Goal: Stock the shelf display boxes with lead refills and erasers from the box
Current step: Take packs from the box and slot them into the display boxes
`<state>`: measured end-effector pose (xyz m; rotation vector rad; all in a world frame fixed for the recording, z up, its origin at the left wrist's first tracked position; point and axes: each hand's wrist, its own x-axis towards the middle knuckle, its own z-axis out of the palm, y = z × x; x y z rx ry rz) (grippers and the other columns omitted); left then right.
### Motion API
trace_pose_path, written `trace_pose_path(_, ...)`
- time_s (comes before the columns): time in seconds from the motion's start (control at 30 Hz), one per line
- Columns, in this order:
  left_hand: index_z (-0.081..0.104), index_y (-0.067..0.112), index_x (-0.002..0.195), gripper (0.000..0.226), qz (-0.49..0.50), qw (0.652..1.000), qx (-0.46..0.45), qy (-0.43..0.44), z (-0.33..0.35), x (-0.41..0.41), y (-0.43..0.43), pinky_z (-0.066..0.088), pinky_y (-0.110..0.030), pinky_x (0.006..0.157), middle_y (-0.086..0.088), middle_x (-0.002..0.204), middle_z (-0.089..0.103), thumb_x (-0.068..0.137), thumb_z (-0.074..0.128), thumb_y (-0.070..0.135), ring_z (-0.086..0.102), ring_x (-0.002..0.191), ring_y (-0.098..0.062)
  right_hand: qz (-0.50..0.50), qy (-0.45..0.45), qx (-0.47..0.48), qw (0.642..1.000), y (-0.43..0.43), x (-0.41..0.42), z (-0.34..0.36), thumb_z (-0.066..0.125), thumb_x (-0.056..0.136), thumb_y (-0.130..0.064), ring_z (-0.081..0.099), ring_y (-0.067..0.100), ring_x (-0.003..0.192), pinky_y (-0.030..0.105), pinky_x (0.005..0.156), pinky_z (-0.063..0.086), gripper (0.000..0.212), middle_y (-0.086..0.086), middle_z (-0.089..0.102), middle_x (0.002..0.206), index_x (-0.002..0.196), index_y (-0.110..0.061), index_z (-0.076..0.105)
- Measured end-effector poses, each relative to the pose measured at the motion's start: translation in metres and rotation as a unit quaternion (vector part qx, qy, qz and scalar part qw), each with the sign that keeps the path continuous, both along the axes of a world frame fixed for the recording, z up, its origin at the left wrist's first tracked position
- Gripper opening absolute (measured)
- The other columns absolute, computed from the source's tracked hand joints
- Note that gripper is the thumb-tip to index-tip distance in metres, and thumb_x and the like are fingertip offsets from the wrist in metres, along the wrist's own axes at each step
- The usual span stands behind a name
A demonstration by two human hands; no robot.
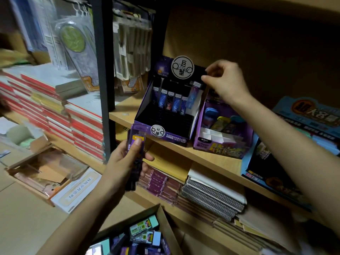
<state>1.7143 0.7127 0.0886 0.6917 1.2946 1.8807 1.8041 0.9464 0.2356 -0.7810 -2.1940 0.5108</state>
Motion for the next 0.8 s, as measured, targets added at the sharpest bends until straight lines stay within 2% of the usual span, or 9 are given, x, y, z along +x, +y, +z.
trace_pose_path(0.13,0.052,0.015,0.11,0.035,-0.001,1.0,0.005,-0.001,-0.003,-0.002,0.0,0.045,-0.018,0.042,-0.003,0.07,0.068,0.086,0.048,0.039,0.056,0.048,-0.01,-0.001,-0.1,0.092,0.991,0.014,-0.012,-0.008,0.067,0.083,-0.014,0.06,0.016,0.084,0.031,0.077,0.049,0.015,0.003,0.063,0.089,0.098,-0.011,0.065)
trace_pose_path(0.3,0.052,0.013,0.11,0.036,0.004,1.0,0.004,-0.003,-0.006,-0.006,0.0,0.047,-0.019,0.045,-0.004,0.072,0.068,0.087,0.049,0.04,0.057,0.051,-0.011,-0.002,-0.178,0.105,0.978,0.024,-0.021,-0.021,0.068,0.083,-0.014,0.062,0.024,0.088,0.036,0.079,0.052,0.015,0.009,0.067,0.094,0.097,-0.012,0.065)
trace_pose_path(0.5,0.052,0.012,0.114,0.039,-0.004,1.0,-0.002,0.007,-0.006,-0.003,0.002,0.046,-0.02,0.044,-0.004,0.072,0.067,0.087,0.048,0.04,0.057,0.052,-0.012,-0.012,-0.154,0.055,0.987,0.03,-0.028,-0.023,0.07,0.082,-0.016,0.055,0.017,0.08,0.024,0.064,0.037,0.012,0.003,0.061,0.087,0.092,-0.013,0.065)
trace_pose_path(0.63,0.052,0.012,0.114,0.036,-0.001,1.0,-0.009,-0.001,-0.007,-0.004,0.003,0.045,-0.019,0.043,-0.004,0.072,0.067,0.089,0.048,0.038,0.057,0.052,-0.011,-0.046,-0.174,0.081,0.98,0.035,-0.026,-0.029,0.066,0.085,-0.013,0.057,0.021,0.084,0.03,0.069,0.044,0.021,0.004,0.059,0.09,0.105,-0.014,0.06)
trace_pose_path(0.73,0.053,0.013,0.113,0.038,-0.002,1.0,-0.008,-0.004,-0.007,-0.004,0.003,0.046,-0.019,0.044,-0.004,0.072,0.068,0.086,0.049,0.04,0.058,0.053,-0.011,-0.062,-0.208,0.112,0.97,0.04,-0.025,-0.033,0.063,0.086,-0.012,0.058,0.026,0.085,0.031,0.066,0.042,0.018,0.006,0.058,0.089,0.103,-0.015,0.059)
trace_pose_path(0.8,0.053,0.014,0.113,0.038,-0.004,1.0,-0.009,-0.001,-0.007,-0.005,0.003,0.047,-0.019,0.045,-0.004,0.072,0.068,0.085,0.049,0.04,0.058,0.054,-0.011,-0.07,-0.228,0.126,0.963,0.04,-0.026,-0.033,0.062,0.087,-0.013,0.059,0.029,0.091,0.033,0.069,0.045,0.018,0.011,0.063,0.096,0.105,-0.014,0.062)
